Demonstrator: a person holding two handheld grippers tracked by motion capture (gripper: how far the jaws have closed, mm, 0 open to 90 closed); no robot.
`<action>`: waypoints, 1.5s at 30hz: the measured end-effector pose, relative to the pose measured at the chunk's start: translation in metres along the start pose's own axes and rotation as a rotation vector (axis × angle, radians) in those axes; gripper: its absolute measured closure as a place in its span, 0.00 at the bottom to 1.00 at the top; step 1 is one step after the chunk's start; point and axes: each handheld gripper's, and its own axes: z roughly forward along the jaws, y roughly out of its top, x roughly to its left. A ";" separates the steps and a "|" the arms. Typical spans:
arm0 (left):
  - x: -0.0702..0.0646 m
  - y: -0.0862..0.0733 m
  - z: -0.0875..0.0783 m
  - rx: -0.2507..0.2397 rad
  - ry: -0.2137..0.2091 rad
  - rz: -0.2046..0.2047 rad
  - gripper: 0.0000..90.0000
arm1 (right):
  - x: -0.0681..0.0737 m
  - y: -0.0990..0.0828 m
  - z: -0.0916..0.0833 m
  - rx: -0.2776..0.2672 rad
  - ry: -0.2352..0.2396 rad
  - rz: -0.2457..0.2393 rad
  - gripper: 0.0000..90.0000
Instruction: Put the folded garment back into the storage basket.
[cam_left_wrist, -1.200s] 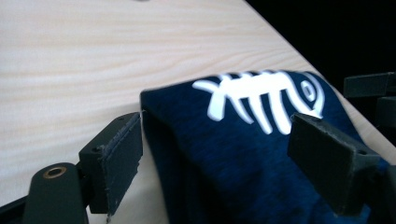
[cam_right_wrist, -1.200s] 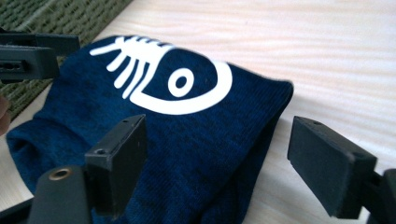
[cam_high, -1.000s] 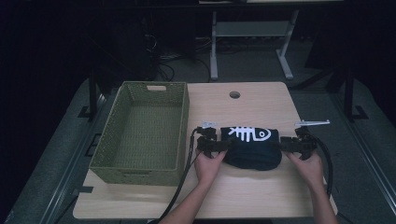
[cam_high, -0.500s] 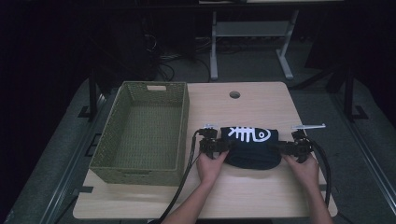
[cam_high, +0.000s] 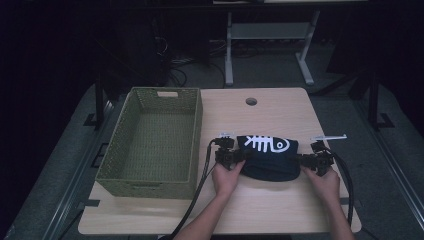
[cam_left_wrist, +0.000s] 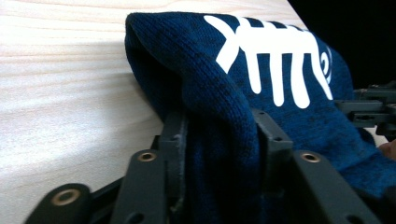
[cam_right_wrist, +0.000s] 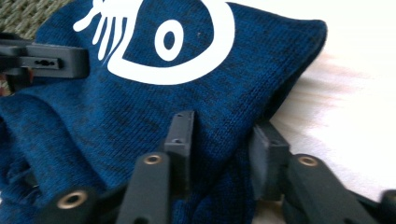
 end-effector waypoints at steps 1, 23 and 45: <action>-0.002 0.001 -0.002 -0.007 -0.003 0.003 0.73 | 0.000 0.000 -0.001 0.001 0.003 0.003 0.78; -0.043 0.049 -0.049 -0.074 -0.060 0.106 0.79 | 0.036 0.028 -0.061 -0.121 0.036 -0.062 0.81; -0.046 0.104 -0.111 -0.105 -0.043 0.161 0.79 | 0.088 0.088 -0.078 -0.172 0.036 -0.093 0.82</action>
